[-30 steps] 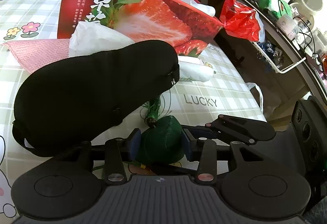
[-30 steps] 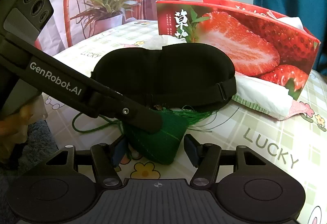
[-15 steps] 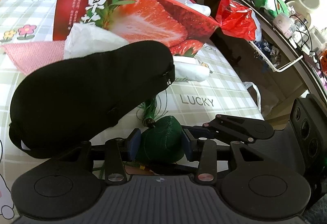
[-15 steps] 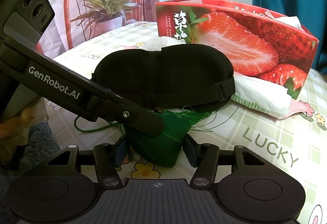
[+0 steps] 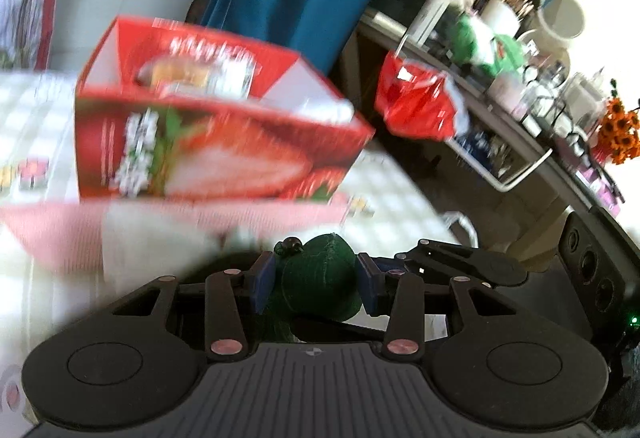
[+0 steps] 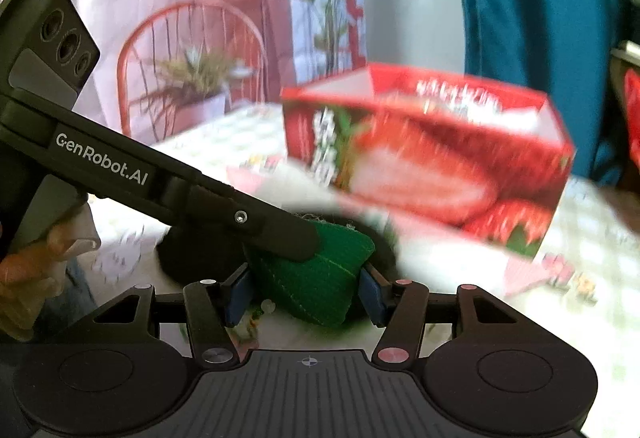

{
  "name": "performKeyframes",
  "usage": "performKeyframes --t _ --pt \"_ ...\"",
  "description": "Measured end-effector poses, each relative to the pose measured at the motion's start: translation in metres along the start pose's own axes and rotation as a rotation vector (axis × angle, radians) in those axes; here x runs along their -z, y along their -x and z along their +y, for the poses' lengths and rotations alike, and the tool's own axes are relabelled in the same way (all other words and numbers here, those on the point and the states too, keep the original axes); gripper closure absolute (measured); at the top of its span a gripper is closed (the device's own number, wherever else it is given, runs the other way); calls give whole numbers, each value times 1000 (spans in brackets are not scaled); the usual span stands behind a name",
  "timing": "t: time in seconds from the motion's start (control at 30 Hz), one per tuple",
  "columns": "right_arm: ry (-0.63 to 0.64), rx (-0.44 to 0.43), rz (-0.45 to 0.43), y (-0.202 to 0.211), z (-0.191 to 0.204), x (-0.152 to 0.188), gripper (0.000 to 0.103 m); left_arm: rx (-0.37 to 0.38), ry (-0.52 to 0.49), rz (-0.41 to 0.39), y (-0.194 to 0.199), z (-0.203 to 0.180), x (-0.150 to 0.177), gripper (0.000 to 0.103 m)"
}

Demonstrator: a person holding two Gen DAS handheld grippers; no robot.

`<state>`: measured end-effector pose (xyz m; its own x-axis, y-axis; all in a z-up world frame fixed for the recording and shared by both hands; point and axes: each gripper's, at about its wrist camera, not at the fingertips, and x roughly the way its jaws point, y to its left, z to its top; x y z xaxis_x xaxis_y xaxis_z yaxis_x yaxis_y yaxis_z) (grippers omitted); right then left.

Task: Organize soft objects
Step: 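Lift the green pouch with the left tool and carry it over the box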

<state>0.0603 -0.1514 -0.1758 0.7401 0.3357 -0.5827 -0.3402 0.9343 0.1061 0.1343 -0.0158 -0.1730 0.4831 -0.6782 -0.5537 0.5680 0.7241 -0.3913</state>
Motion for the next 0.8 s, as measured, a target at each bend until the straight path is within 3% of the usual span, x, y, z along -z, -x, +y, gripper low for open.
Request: performKeyframes --t 0.27,0.53,0.8 --pt "50 55 -122 25 -15 -57 51 6 -97 -124 19 -30 -60 58" --pt "138 101 -249 39 -38 -141 51 7 -177 -287 41 -42 -133 58" --pt "266 142 -344 24 -45 -204 51 -59 -247 -392 47 -37 -167 57"
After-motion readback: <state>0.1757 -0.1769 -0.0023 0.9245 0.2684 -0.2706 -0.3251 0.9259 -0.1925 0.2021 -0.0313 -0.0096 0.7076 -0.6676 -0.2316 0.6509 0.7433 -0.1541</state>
